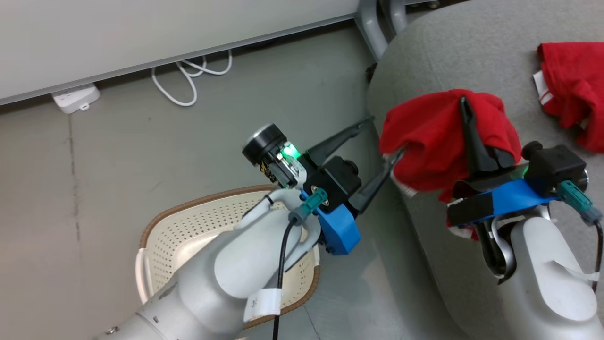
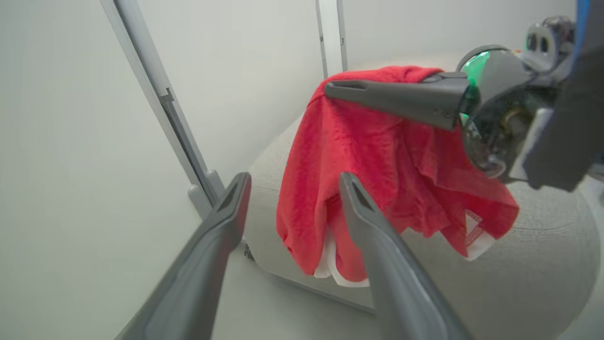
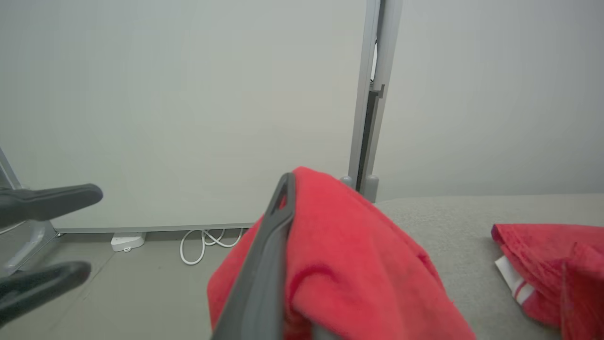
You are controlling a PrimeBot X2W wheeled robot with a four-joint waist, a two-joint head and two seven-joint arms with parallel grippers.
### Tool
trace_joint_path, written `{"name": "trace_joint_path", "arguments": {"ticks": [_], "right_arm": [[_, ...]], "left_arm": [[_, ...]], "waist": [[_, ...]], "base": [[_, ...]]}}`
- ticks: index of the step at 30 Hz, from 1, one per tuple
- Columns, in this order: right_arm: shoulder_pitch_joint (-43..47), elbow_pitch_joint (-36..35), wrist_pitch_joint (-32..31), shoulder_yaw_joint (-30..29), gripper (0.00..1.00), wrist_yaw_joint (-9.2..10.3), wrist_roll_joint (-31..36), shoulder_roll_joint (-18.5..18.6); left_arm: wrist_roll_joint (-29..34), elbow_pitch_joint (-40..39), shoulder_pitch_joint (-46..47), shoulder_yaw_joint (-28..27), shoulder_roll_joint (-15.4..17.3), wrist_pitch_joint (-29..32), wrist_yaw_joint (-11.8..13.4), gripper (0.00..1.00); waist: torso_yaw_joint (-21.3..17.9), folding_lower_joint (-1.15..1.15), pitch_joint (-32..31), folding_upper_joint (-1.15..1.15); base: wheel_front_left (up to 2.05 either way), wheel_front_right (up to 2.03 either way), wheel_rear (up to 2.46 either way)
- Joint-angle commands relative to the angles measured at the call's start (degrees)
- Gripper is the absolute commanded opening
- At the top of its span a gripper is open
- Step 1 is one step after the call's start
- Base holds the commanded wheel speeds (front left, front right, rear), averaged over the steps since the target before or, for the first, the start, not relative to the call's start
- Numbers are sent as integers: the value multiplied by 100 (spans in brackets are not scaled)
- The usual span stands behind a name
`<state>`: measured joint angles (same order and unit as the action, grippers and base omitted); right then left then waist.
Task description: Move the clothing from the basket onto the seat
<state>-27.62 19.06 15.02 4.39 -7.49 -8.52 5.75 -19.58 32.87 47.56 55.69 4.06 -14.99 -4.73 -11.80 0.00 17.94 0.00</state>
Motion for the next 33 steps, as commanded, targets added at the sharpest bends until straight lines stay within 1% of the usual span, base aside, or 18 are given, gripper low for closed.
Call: {"name": "trace_joint_path", "arguments": {"ticks": [1, 6, 12, 22, 26, 33], "right_arm": [[100, -70, 23, -62, 0, -1, 44, 30], [327, -269, 23, -360, 0, -1, 63, 7], [611, -407, 23, -649, 0, -1, 46, -15], [907, -497, 23, -784, 0, -1, 116, -110], [831, -525, 23, -815, 0, -1, 137, -100], [420, -702, 23, -753, 0, -1, 237, 41]], "left_arm": [[33, -13, -85, 28, 8, -29, -21, 100], [44, 10, -172, 134, -13, -29, -61, 100], [68, 18, -253, 205, -37, -29, -83, 100], [64, 56, -286, 233, -55, -29, -98, 100], [71, 47, -255, 200, -56, -29, -100, 100], [112, -26, -160, 102, 6, -29, -47, 100]], "waist": [[-121, 0, 49, 0], [-335, 0, 107, 0], [-471, 0, 122, 0], [-561, 0, 104, 0], [-546, 0, 127, 0], [-513, 0, 304, 0]], "base": [[0, 0, 0], [0, 0, 0], [0, 0, 0], [0, 0, 0], [0, 0, 0], [0, 0, 0]]}}
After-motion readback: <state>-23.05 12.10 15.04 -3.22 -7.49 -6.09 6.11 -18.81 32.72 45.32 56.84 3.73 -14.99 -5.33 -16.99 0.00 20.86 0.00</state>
